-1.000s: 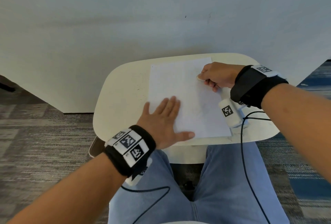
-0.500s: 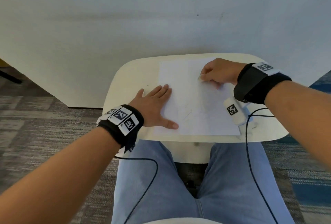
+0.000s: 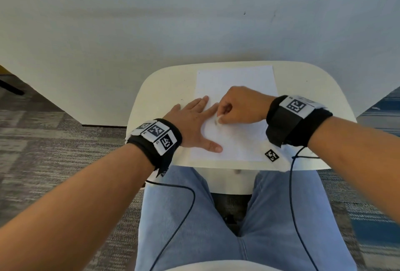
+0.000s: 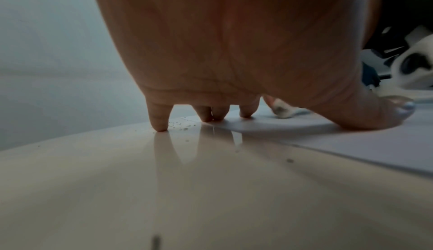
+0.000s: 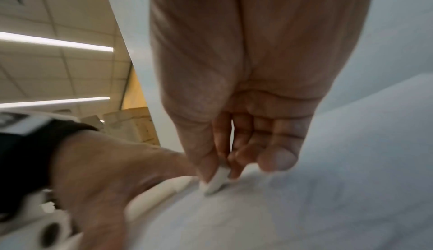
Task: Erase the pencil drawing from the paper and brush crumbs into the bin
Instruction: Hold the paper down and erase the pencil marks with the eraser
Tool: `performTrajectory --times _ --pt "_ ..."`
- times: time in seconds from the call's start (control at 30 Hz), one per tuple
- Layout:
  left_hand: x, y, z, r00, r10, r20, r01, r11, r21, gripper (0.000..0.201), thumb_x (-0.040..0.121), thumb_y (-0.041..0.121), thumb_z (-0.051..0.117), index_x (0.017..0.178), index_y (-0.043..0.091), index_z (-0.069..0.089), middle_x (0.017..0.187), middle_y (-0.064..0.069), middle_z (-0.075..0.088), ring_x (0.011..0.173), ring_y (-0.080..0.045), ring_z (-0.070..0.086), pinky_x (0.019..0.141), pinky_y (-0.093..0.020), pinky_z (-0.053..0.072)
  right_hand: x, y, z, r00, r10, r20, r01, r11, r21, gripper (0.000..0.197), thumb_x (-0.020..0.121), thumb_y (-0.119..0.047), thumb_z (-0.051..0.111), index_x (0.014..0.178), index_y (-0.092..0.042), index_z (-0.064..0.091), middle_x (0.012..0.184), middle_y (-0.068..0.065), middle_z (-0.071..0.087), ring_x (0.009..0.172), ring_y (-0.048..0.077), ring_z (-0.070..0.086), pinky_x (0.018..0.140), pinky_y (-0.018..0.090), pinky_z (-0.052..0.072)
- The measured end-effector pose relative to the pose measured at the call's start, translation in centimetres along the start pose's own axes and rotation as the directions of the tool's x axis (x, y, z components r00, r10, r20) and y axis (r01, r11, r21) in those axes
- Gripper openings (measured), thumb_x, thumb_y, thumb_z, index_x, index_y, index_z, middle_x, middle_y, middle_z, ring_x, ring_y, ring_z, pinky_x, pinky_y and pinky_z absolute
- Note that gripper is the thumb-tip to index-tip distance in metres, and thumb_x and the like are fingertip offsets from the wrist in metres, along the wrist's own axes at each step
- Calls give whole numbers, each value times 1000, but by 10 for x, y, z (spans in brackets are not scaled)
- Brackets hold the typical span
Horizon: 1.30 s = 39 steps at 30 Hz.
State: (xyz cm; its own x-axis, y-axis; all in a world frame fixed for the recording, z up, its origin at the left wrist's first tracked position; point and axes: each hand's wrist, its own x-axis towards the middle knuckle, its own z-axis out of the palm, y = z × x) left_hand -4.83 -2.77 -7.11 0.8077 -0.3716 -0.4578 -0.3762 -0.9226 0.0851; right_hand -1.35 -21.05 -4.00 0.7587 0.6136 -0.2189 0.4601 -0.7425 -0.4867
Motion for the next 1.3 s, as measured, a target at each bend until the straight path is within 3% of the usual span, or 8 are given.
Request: performTrajectory --times 0.23,0.4,0.53,0.7,0.83,0.97,1.13,1.3 --pt "0 0 -1 1000 0 23 1 1000 -19 121 63 92 49 153 42 -13 163 1 -21 151 -17 -12 120 -55 4 -6 -5 6 985 -47 168 45 999 16 12 82 -28 73 89 -19 79 66 -21 62 62 -9 57 65 12 38" --pt "0 1 0 1000 -10 28 10 1000 -22 120 65 91 50 153 42 -15 162 2 -23 150 -16 -13 120 -55 3 1 7 -2 998 32 -51 -33 999 -8 14 83 -26 72 88 -15 78 67 -17 61 62 -2 55 61 13 38" --pt "0 1 -1 999 -7 33 8 1000 -27 119 64 91 50 153 44 -13 162 0 -22 150 -17 -14 120 -55 3 -6 -5 5 983 -46 179 47 999 2 13 83 -28 73 88 -18 79 66 -20 62 61 -5 57 66 12 38" --pt "0 2 -2 999 -10 42 11 1000 -21 119 65 90 51 152 45 -15 162 0 -23 150 -17 -14 119 -58 4 -1 6 -3 999 30 -18 -31 999 -15 12 82 -26 73 84 -15 78 63 -18 58 59 0 53 60 14 36" --pt "0 3 -2 999 -12 45 13 1000 -13 119 64 90 51 152 44 -15 162 -1 -24 150 -18 -15 119 -58 4 -7 1 3 980 -14 199 10 1000 19 11 80 -33 75 81 -22 77 68 -14 66 65 9 62 66 26 51" --pt "1 2 -2 998 -19 56 20 1000 -19 120 64 91 50 151 45 -18 161 1 -26 150 -17 -16 119 -58 3 0 13 -7 998 53 -32 -54 998 -14 12 81 -29 75 82 -17 77 64 -17 60 61 1 55 65 19 40" --pt "0 2 -2 998 -19 56 20 1000 -15 119 64 91 50 151 45 -18 161 1 -26 150 -17 -16 119 -58 3 -8 7 2 971 17 237 -31 998 58 11 77 -37 76 77 -26 76 66 -15 68 68 16 65 68 33 56" --pt "1 3 -2 997 -27 66 29 999 -21 119 64 91 50 150 46 -19 161 2 -27 150 -17 -17 119 -58 3 -2 18 -7 997 69 -24 -68 997 30 10 79 -30 75 76 -20 75 66 -15 64 63 4 59 66 24 45"
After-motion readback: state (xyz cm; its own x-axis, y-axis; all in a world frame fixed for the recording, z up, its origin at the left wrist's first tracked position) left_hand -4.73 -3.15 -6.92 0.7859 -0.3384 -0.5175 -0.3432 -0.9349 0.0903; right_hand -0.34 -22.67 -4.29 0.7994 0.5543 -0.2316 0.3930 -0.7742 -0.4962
